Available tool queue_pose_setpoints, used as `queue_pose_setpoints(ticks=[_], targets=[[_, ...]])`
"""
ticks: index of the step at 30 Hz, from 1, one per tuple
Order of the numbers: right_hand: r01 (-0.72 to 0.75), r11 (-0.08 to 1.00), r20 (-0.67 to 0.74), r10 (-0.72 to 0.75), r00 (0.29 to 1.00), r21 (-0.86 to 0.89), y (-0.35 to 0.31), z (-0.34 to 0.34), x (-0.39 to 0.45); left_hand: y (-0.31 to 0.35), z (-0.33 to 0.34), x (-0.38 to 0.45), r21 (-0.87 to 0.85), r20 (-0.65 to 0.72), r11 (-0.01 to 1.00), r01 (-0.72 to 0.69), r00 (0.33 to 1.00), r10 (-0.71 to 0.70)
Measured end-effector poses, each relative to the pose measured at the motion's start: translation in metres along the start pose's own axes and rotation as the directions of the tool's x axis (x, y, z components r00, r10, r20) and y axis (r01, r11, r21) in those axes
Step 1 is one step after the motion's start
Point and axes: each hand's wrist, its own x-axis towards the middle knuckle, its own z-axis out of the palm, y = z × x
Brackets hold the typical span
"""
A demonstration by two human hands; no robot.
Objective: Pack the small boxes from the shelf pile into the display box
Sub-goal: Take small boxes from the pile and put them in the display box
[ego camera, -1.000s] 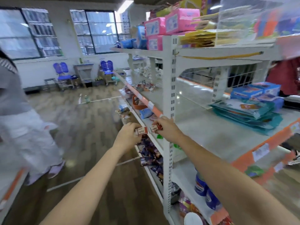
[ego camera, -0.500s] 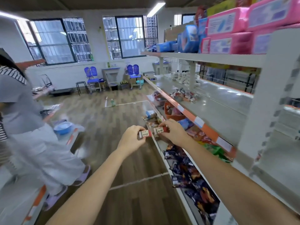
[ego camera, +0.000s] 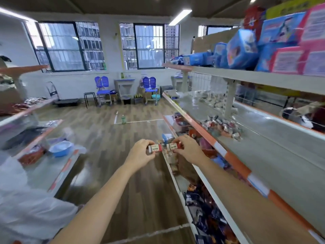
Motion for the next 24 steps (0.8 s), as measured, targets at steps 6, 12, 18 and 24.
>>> queue_pose_setpoints(ticks=[6, 12, 18, 24], targets=[[0.006, 0.999, -0.001, -0.005, 1.0, 0.049, 0.026, 0.025, 0.122, -0.06, 0.006, 0.103, -0.024, -0.028, 0.999, 0.033, 0.999, -0.033], [0.013, 0.997, 0.017, -0.015, 1.0, 0.078, 0.057, 0.074, 0.246, -0.142, 0.019, 0.205, -0.005, -0.025, 0.999, 0.046, 0.999, -0.047], [-0.025, 0.992, -0.025, 0.028, 0.999, 0.124, 0.083, 0.123, 0.385, -0.23, 0.025, 0.334, -0.006, -0.003, 1.0, 0.017, 1.0, -0.017], [-0.079, 0.98, -0.088, 0.096, 0.991, 0.182, 0.108, 0.156, 0.51, -0.304, 0.028, 0.462, 0.014, 0.002, 0.999, -0.031, 1.0, 0.031]])
